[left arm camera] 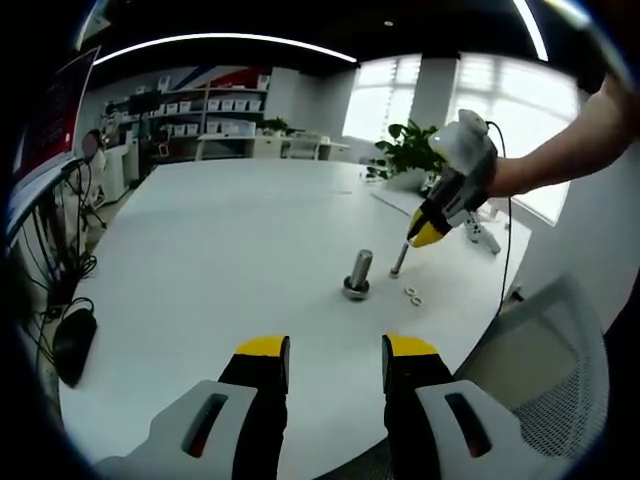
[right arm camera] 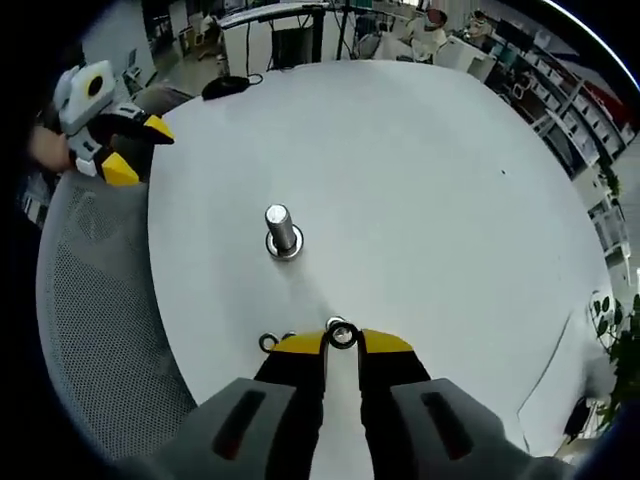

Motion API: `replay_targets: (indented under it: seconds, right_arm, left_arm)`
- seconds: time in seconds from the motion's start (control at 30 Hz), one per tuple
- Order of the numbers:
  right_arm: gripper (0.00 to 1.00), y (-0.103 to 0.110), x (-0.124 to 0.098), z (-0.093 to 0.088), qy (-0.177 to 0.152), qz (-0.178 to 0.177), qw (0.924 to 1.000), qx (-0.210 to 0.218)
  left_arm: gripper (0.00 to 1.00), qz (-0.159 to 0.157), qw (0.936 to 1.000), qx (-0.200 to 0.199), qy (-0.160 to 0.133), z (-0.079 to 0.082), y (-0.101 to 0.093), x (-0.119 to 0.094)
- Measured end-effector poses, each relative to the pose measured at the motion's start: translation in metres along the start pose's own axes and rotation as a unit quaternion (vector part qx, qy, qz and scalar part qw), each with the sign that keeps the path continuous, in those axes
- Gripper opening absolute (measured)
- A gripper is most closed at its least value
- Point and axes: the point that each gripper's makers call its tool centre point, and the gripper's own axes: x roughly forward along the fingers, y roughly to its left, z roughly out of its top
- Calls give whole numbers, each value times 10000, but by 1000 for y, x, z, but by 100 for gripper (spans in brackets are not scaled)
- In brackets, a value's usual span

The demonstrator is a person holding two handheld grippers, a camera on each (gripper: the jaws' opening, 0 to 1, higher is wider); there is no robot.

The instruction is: Place the washer onto the threaded stud by aligning its center hole with the stud, sliding it down to the base, and recovering from edge contact or off-axis alignment until the washer reaches the visible bottom stop.

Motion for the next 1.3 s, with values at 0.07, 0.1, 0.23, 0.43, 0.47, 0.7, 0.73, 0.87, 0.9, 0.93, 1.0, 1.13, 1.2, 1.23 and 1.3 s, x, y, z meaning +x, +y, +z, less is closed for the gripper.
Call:
replay_targets:
  seconds: [0.07,0.1,0.23,0.43,0.47,0.7,0.73,0.87,0.9,0.93,1.0,1.13,1.2,1.23,1.3]
  right_arm:
    - [14,0,1,2,-10,7,10000,23]
    - [14,0,1,2,-4,7,10000,15]
    - [14,2,5,1,58,49,10000,-7]
    - [14,2,10,0,138,88,9998,-57]
    - [14,1,11,0,156,99,9998,-44]
    - [14,2,17,-2,252,161,9995,-64]
    - [14,2,18,-3,278,182,9994,-67]
    - [14,3,23,-5,349,220,9991,-82]
    - [14,3,24,-5,364,227,9990,-85]
    - [14,3,25,-6,382,237,9989,-88]
    - [14,3,26,-7,413,248,9988,-100]
    - [14,3,30,-10,475,283,9984,-79]
    - [14,4,31,-11,492,305,9983,-42]
    - [14,4,32,-11,501,313,9982,-41]
    - [14,5,34,-12,521,321,9981,-54]
  left_arm:
    - [35,0,10000,0,6,0,0,0]
    - [35,-2,10000,-6,3,0,0,0]
    - [35,-2,10000,-9,10,0,0,0]
    - [35,-14,10000,-9,23,-1,0,0]
    - [35,-16,10000,-11,24,-1,0,0]
    - [35,-28,10000,-13,40,-1,-1,1]
    - [35,-28,10000,-15,42,-1,-1,1]
    - [35,-31,10000,-17,55,-2,-1,1]
    - [35,-28,10000,-14,56,-2,-1,1]
    - [35,-27,10000,-16,51,-2,-1,1]
    - [35,-22,10000,-22,57,-2,-1,1]
    - [35,-13,10000,-27,49,-2,0,1]
    - [35,-6,10000,-30,54,-2,0,1]
    - [35,-2,10000,-30,39,-2,1,1]
    - [35,2,10000,-36,33,-2,1,0]
